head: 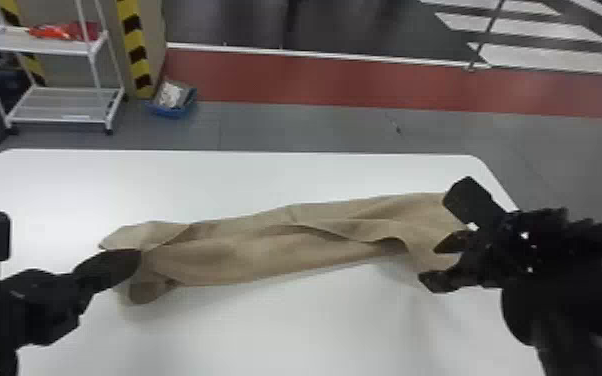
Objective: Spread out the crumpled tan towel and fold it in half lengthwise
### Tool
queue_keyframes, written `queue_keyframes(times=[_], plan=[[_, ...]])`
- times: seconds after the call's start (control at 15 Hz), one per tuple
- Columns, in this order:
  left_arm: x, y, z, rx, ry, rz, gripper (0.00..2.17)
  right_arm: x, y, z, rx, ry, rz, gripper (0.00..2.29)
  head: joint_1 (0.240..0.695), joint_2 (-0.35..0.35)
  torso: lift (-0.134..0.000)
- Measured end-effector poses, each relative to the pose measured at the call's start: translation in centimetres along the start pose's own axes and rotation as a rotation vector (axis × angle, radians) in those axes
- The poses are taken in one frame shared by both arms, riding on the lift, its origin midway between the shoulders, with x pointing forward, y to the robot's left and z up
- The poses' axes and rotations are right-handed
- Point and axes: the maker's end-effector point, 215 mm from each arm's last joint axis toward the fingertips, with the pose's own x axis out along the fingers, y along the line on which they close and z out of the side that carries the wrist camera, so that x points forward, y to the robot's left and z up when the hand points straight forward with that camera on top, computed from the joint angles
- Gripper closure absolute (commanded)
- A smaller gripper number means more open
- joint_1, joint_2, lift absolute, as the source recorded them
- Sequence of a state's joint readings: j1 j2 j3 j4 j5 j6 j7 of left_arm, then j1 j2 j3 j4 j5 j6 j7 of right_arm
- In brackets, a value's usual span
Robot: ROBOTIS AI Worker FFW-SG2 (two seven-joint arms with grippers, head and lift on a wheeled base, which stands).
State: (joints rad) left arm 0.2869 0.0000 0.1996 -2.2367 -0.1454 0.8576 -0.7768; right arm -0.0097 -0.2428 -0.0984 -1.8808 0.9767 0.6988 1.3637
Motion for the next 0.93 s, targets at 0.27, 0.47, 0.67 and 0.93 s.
queue_keyframes(times=[0.27, 0.47, 0.67, 0.93], plan=[[-0.2, 0.0, -0.1, 0.002, -0.003, -0.003, 1.25, 0.6, 0.5, -0.6, -0.003, 0.024, 0.006, 0.52, 0.695, -0.151, -0.125], [-0.4, -0.1, -0.1, 0.003, -0.006, -0.007, 1.25, 1.2, 0.8, -1.0, -0.002, 0.039, 0.014, 0.68, 0.695, -0.150, -0.125], [-0.6, 0.0, -0.1, 0.000, -0.009, -0.006, 1.25, 1.3, 0.5, -1.2, 0.005, 0.046, 0.011, 0.83, 0.695, -0.153, -0.125], [-0.7, 0.0, 0.2, 0.004, -0.015, -0.007, 1.25, 0.8, -0.4, -1.8, 0.013, 0.047, -0.002, 1.18, 0.695, -0.163, -0.125]])
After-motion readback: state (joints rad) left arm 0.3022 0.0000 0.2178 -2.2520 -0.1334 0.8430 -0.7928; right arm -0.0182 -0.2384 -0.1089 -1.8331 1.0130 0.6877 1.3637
